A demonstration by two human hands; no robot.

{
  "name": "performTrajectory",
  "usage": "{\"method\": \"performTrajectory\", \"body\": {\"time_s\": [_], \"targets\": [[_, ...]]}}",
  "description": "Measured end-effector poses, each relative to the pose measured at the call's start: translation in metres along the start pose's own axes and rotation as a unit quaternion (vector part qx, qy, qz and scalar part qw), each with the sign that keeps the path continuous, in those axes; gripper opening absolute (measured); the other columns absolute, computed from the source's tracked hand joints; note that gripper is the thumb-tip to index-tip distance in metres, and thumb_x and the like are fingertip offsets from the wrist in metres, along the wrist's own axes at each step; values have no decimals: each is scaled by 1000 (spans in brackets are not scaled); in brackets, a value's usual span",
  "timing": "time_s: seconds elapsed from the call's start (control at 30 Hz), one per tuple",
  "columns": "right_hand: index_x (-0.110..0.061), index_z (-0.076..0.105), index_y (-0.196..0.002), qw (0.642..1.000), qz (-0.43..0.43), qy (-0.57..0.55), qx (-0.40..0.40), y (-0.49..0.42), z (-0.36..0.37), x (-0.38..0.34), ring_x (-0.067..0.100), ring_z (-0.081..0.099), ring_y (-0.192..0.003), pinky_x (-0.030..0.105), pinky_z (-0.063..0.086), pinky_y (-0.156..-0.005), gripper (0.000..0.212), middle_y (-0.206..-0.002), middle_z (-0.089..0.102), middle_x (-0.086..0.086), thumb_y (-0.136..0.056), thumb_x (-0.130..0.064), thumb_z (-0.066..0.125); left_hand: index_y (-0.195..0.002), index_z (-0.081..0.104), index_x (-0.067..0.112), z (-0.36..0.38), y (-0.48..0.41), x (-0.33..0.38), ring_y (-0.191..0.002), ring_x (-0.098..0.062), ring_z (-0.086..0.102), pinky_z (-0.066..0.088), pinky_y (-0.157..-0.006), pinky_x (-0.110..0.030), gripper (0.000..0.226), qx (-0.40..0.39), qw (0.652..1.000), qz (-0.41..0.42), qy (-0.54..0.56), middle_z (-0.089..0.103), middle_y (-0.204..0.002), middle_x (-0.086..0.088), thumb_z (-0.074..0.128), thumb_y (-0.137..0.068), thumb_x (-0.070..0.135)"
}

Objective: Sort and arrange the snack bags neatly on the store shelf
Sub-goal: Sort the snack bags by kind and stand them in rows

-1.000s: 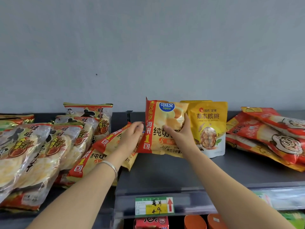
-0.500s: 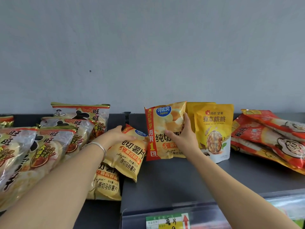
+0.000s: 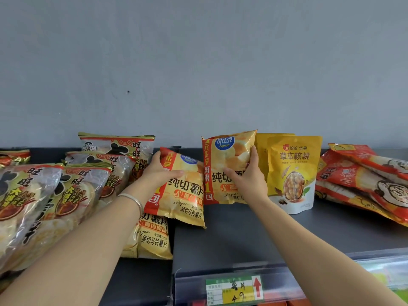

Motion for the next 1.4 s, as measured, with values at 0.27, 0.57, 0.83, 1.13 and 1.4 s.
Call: {"method": "performTrajectory", "body": {"time_s": [0.27, 0.57, 0.83, 1.13, 1.4], "targets": [[-32, -2, -152, 1000, -3, -21, 1, -8, 25, -2, 23, 55, -122, 48, 53, -88, 103, -140, 50, -3, -82, -42, 72, -148, 7, 33, -21, 15, 7, -127, -30, 45, 39, -100, -51, 94, 173, 976, 128, -18, 42, -144, -1, 72, -80, 36], [-36, 10, -149, 969, 41, -202, -137, -35, 67, 16, 23, 56, -120, 50, 52, -93, 100, -133, 52, -3, -78, -24, 79, -148, 9, 35, -26, 15, -8, -127, -29, 42, 39, -100, -50, 96, 194, 972, 130, 39, 43, -139, -4, 74, -77, 37], [-32, 16, -147, 941, 41, -253, -219, -40, 63, 23, 14, 63, -100, 29, 56, -71, 90, -122, 56, -3, -81, -14, 75, -149, 11, 32, -19, 31, -2, -103, -6, 30, 35, -93, -35, 92, 170, 969, 152, 90, 31, -113, 10, 72, -81, 24], [-26, 29, -148, 994, -36, -58, -86, -27, 44, 7, 22, 48, -125, 40, 51, -93, 75, -144, 38, 6, -85, -32, 70, -148, 10, 35, -18, 41, 5, -119, -16, 43, 38, -92, -38, 94, 167, 968, 163, 94, 41, -137, 3, 74, -79, 28], [-22, 44, -138, 961, -47, -224, -156, 5, 20, -15, 16, 60, -110, 32, 52, -86, 48, -121, 61, -1, -96, -45, 49, -146, 14, 36, 26, 57, 15, -113, -7, 49, 41, -94, -32, 90, 141, 959, 199, 144, 43, -131, 14, 74, -78, 29]]}}
Point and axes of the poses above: each hand's wrist, its own y-axis away from the middle knuckle, its own z-axis out of the palm, x = y × z, the point moved 1 cm from there along -y, towards the middle knuckle
